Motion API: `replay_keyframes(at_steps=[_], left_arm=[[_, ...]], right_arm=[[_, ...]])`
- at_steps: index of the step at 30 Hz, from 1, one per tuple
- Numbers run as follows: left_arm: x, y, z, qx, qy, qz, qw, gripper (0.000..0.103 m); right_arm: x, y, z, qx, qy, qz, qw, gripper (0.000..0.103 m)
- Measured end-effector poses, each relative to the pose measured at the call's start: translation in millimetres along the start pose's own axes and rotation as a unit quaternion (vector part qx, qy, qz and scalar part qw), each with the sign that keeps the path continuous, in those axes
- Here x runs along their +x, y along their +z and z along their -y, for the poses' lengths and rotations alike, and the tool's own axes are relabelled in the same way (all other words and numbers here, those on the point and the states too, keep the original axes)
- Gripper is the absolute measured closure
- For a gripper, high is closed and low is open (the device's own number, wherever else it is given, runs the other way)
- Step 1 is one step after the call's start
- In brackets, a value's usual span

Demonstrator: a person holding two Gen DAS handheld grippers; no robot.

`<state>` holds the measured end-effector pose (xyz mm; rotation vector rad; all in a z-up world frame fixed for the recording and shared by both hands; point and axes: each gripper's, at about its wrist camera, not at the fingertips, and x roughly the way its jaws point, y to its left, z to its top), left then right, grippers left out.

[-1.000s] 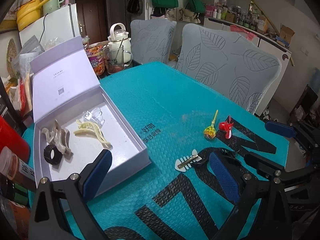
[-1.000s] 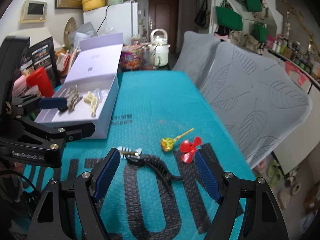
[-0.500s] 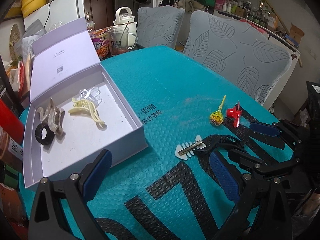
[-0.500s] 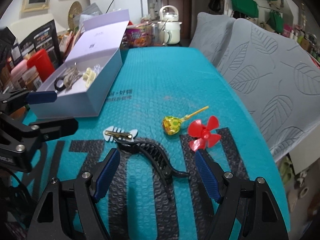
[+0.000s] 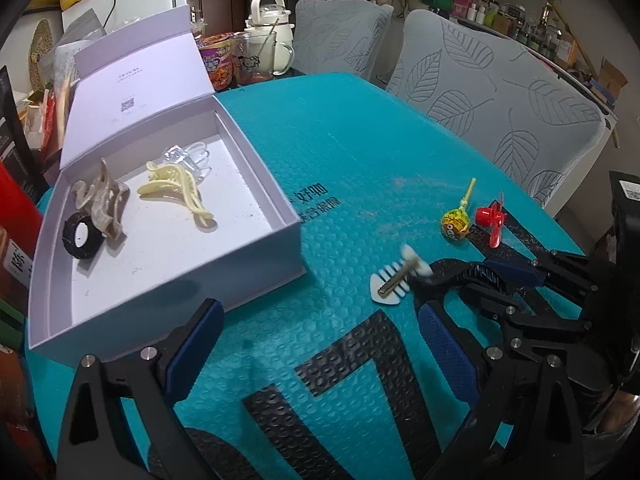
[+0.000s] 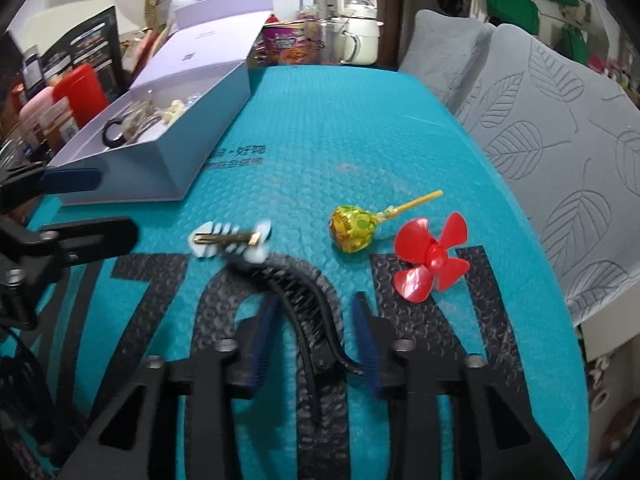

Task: Organize rigid objects
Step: 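Grasp the white fishbone clip with the left gripper while the right gripper grasps the black claw clip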

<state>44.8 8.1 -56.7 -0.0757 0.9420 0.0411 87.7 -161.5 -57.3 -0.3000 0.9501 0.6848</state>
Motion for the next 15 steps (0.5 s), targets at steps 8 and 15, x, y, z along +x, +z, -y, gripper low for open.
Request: replay_keyframes(at_steps=[8, 15], left_arm=[[8.7, -1.1, 14.6, -0.006, -0.015, -0.006, 0.9999, 0.003], [18.6, -0.4, 32.1, 0.030, -0.025, -0.007, 0.9992, 0.003]], right_arm=[[-17.2, -20.4, 18.0, 0.038, -0.011, 0.003, 0.999, 0.083], [-30.0, -36.7, 43.0, 0.094, -0.025, 0.009, 0.995, 0.083]])
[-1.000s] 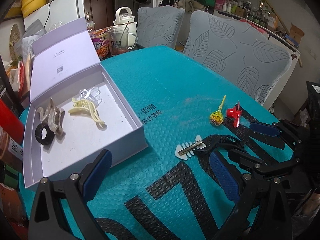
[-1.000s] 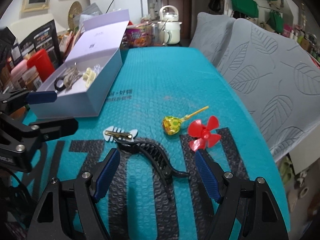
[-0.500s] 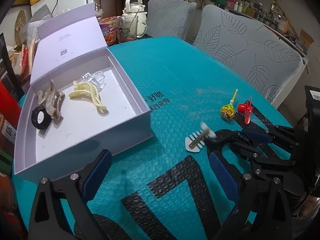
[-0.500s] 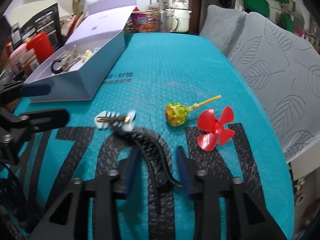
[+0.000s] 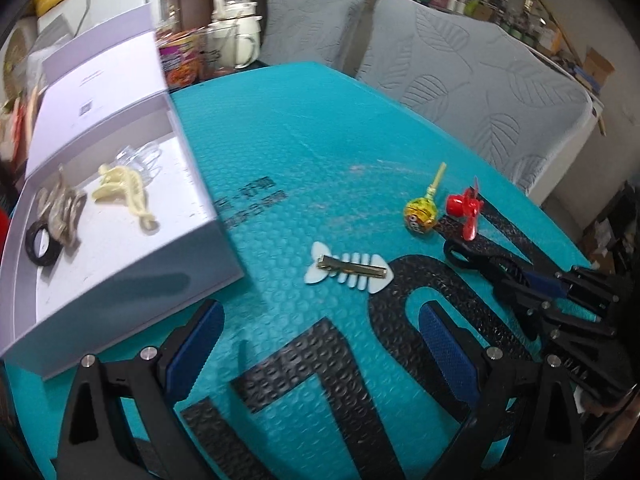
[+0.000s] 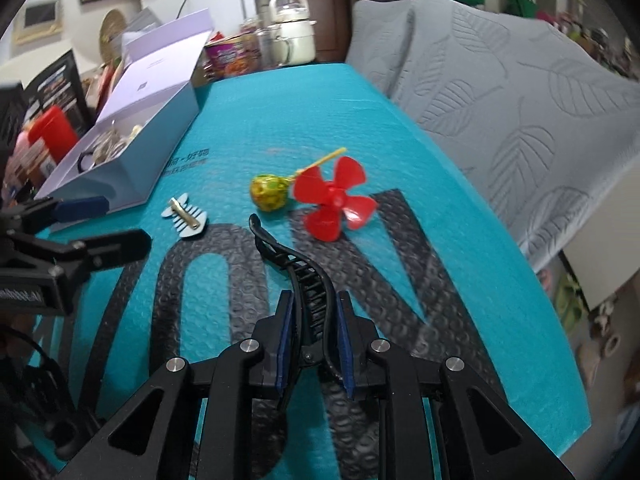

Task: Organize rigid objects
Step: 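Grasp the white fishbone clip with the left gripper while the right gripper grasps the black claw clip, then carry the fishbone clip and black claw clip with both grippers to the box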

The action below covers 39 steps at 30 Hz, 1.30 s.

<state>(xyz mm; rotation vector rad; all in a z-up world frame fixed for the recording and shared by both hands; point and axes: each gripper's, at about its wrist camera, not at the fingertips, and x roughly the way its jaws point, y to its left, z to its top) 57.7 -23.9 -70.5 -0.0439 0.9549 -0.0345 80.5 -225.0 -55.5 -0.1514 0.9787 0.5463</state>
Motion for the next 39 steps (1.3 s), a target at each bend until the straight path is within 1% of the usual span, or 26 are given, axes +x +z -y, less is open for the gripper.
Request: replay_keyframes(at_steps=[4, 8, 10, 11, 12, 14, 15, 17, 19, 20, 21, 30, 39], left_arm=[[8.9, 2.6, 7.3, 0.026, -0.011, 0.000, 0.9996, 0.003], [18.5, 6.2, 9.2, 0.049, -0.018, -0.001, 0.9987, 0.003], [24.7, 9.1, 8.9, 0.055, -0.019, -0.004, 0.9983, 0.006], [28.3, 9.9, 8.5, 0.057, -0.020, -0.008, 0.9981, 0.011], [32.2, 11.0, 8.4, 0.059, -0.021, -0.012, 0.9980, 0.013], [36.1, 11.0, 10.5, 0.071, -0.012, -0.002, 0.9974, 0.014], [36.4, 11.6, 11.6, 0.077, -0.015, 0.000, 0.9969, 0.017], [37.5, 12.9, 12.9, 0.080, -0.018, 0.004, 0.9966, 0.021], [36.2, 14.2, 13.6, 0.079, -0.021, 0.010, 0.9966, 0.031], [34.2, 13.9, 13.8, 0.078, -0.021, 0.017, 0.9966, 0.043], [32.6, 13.4, 14.3, 0.079, -0.020, 0.021, 0.9965, 0.048], [25.2, 7.8, 15.6, 0.070, -0.026, 0.020, 0.9970, 0.049], [3.5, 3.4, 8.5, 0.043, -0.028, 0.029, 0.9983, 0.049]], right_arm=[[-2.4, -1.8, 7.0, 0.017, 0.007, 0.002, 1.000, 0.083], [-1.0, -0.1, 5.9, 0.019, 0.010, 0.002, 1.000, 0.083], [-0.2, 0.7, 6.0, 0.021, 0.012, 0.002, 1.000, 0.083], [0.3, 1.1, 6.1, 0.022, 0.014, 0.002, 1.000, 0.083], [0.1, 0.3, 7.4, 0.022, 0.015, 0.003, 1.000, 0.083], [0.5, 0.3, 9.0, 0.026, 0.018, 0.005, 0.999, 0.083], [1.1, 1.0, 8.4, 0.027, 0.019, 0.005, 0.999, 0.083], [1.6, 1.7, 8.1, 0.027, 0.020, 0.006, 0.999, 0.083], [1.5, 1.5, 8.2, 0.026, 0.019, 0.006, 0.999, 0.083], [1.6, 1.5, 7.9, 0.026, 0.018, 0.006, 0.999, 0.083], [1.5, 1.3, 8.0, 0.026, 0.018, 0.007, 0.999, 0.083], [1.3, 0.7, 7.7, 0.027, 0.015, 0.011, 0.999, 0.083], [-4.5, -2.1, 6.8, 0.036, 0.006, 0.017, 0.999, 0.083]])
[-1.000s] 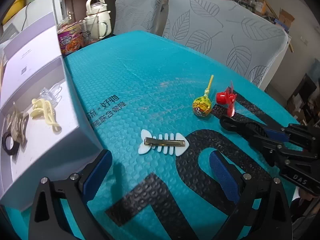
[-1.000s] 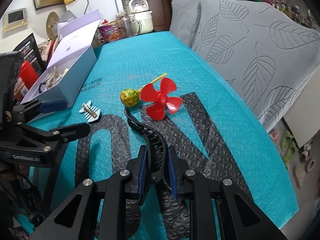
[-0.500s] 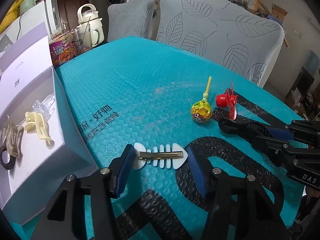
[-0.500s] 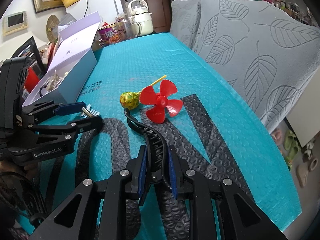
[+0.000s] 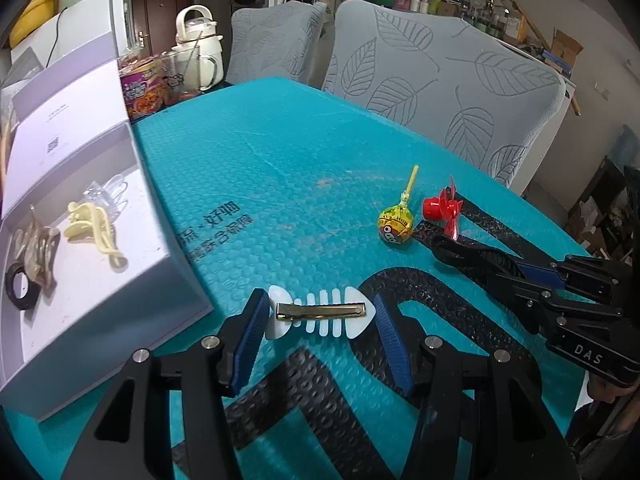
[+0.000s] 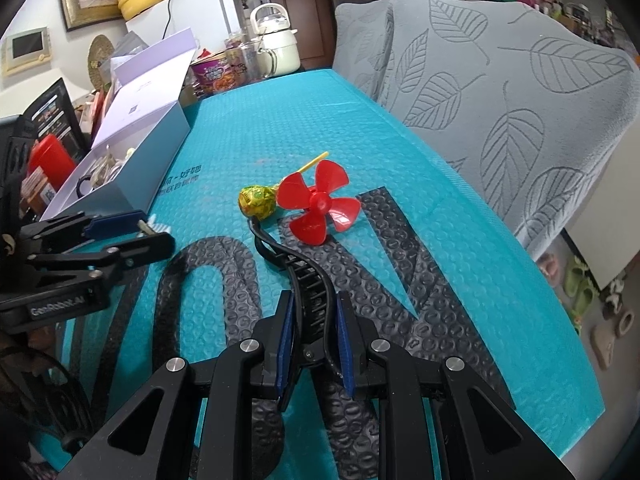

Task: Organize rigid objects
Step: 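Carry the fishbone clip and black claw clip with both grippers to the box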

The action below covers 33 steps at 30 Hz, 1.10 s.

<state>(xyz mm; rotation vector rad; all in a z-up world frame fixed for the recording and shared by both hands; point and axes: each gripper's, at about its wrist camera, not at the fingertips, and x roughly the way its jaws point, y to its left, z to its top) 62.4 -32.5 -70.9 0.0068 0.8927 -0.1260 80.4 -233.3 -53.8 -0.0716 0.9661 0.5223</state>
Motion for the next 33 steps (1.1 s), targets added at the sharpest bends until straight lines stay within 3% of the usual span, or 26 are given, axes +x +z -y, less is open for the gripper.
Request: replay_keyframes(at_steps=[15, 33], left_arm=[[-33.6, -13.5, -8.5, -0.014, 0.020, 0.014, 0.9996, 0.049], [-82.6, -52.6, -50.8, -0.080, 0.074, 0.031, 0.9935, 0.049]], right_arm=[[-13.2, -2.8, -30.5, -0.020, 0.013, 0.017, 1.000, 0.083], [-11.3, 1.0, -100.4, -0.089, 0.078, 0.016, 0.993, 0.083]])
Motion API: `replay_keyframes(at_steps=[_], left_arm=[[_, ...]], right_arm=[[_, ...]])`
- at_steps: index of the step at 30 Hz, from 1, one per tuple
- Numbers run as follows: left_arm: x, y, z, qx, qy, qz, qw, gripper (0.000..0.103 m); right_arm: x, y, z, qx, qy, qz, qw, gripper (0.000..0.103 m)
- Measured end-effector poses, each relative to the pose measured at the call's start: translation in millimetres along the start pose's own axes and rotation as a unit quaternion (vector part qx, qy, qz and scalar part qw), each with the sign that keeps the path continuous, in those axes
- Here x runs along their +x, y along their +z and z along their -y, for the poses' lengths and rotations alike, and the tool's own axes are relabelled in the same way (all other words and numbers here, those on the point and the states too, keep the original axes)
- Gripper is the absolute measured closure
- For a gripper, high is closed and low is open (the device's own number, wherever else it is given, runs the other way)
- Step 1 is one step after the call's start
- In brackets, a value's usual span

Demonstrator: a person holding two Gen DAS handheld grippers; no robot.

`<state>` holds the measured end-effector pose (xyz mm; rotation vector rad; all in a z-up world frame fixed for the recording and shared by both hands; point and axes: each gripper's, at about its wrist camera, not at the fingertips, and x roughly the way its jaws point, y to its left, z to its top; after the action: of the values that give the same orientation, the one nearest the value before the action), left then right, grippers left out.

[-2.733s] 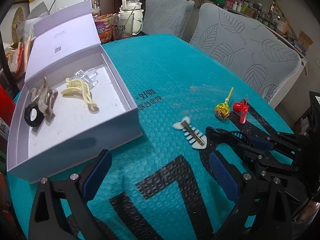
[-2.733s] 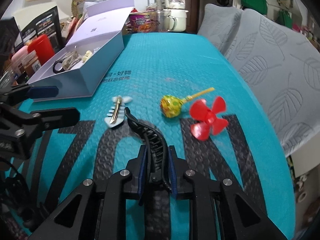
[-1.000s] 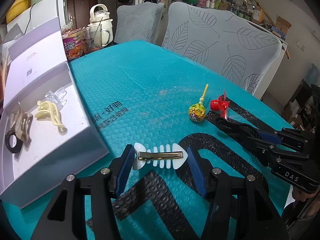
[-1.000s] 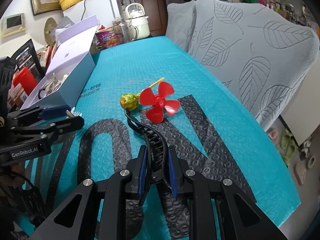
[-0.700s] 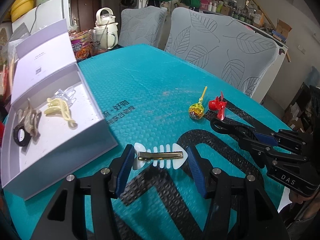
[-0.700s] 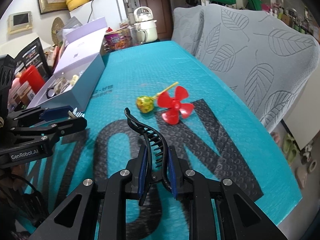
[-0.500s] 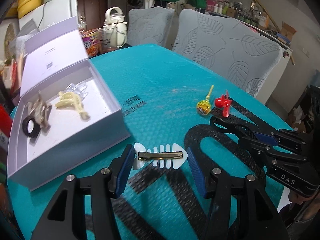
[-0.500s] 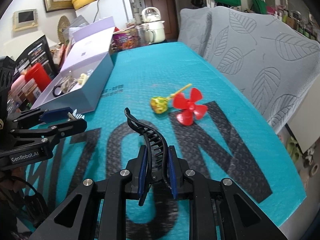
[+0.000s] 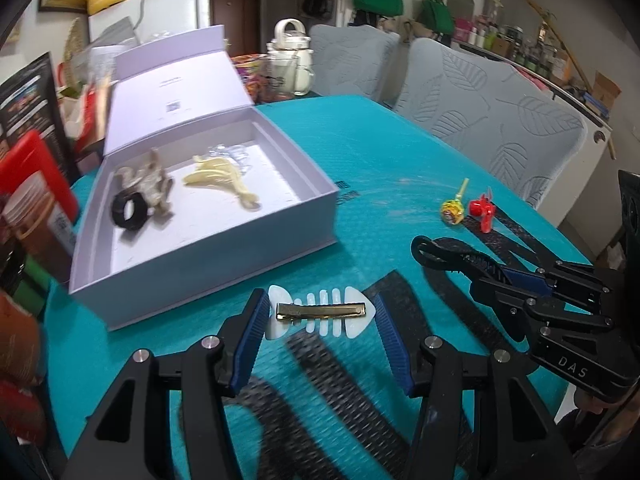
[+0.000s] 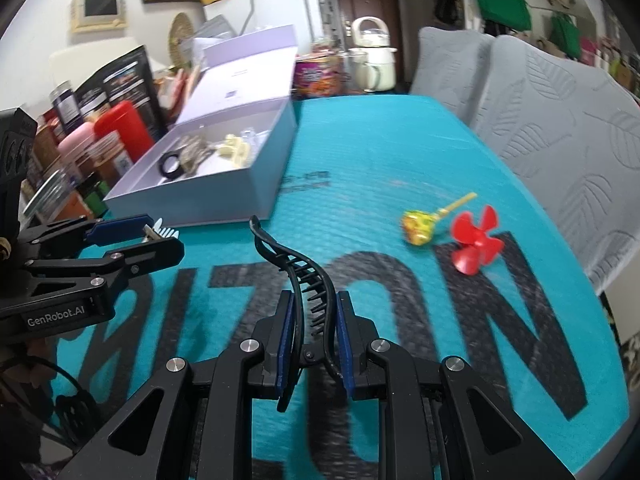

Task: Organize rigid objects
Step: 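Carry the fishbone clip and black claw clip with both grippers to the box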

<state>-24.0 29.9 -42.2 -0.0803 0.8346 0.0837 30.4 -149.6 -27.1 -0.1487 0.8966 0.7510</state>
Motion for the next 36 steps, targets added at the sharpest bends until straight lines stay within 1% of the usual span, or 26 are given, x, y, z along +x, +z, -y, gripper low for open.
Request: replay_keyframes(at_steps=[7, 14, 25, 31, 36], left_arm=[[-19.1, -12.3, -27.1, -0.034, 0.028, 0.008, 0.9990, 0.049], [-37.1, -24.3, -49.2, -0.056, 0.050, 0.015, 0.9971, 0.049], [-63.3, -33.1, -78.1, -0.072, 0.078, 0.026, 0.9940, 0.049], [-74.3, -34.3, -90.4, -0.069, 0.087, 0.036, 0.9932, 0.049], [-78.1, -30.0, -100.6, -0.071, 0.085, 0.043, 0.9929, 0.049]], right_arm=[[6.2, 4.4, -28.9, -0.029, 0.031, -0.004, 0.999, 0.083], [11.0, 7.4, -56.7, -0.049, 0.058, -0.005, 0.997, 0.083], [14.0, 11.4, -99.5, -0.071, 0.090, -0.008, 0.993, 0.083], [17.7, 13.3, -119.0, -0.080, 0.103, -0.015, 0.991, 0.083], [19.5, 17.4, -128.6, -0.084, 0.109, -0.018, 0.990, 0.083]])
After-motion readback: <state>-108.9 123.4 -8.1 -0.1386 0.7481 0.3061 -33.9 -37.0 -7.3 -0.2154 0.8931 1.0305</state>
